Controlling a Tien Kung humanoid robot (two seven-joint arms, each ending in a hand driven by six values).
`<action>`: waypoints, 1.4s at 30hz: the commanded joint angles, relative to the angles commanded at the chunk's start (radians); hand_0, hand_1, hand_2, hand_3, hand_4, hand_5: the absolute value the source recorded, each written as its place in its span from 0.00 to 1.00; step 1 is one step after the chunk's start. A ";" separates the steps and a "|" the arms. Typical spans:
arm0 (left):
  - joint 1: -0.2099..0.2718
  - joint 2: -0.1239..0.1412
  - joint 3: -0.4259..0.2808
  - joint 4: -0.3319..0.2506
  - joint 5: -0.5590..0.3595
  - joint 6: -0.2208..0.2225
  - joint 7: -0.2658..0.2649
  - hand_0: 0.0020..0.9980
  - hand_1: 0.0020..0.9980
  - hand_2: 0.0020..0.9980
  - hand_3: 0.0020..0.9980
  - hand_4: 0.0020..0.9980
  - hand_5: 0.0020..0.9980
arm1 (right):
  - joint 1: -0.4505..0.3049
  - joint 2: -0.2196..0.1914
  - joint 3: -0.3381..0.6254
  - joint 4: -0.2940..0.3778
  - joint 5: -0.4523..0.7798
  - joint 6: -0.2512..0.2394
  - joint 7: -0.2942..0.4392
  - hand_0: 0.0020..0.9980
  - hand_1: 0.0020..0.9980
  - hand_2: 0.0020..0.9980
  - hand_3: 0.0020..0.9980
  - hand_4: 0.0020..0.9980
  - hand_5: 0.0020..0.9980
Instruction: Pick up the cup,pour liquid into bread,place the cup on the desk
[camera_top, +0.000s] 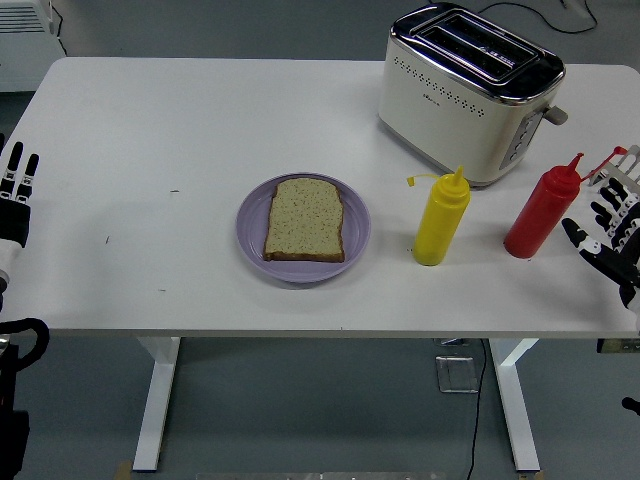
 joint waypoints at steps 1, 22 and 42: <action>0.000 0.000 0.000 0.000 0.000 0.000 0.000 0.79 0.74 0.74 0.70 0.51 1.00 | 0.002 0.000 -0.003 -0.001 0.002 -0.002 0.001 0.99 0.93 0.97 1.00 0.87 0.22; 0.002 -0.002 -0.005 0.000 0.001 0.000 0.000 0.79 0.74 0.74 0.69 0.51 1.00 | 0.142 0.004 -0.160 -0.086 0.077 -0.049 0.019 0.94 0.88 0.92 0.96 0.86 0.21; 0.001 -0.003 -0.011 0.001 0.000 0.000 0.000 0.79 0.74 0.74 0.69 0.51 1.00 | 0.209 0.005 -0.267 -0.117 0.129 -0.253 0.016 0.49 0.46 0.49 0.48 0.55 0.05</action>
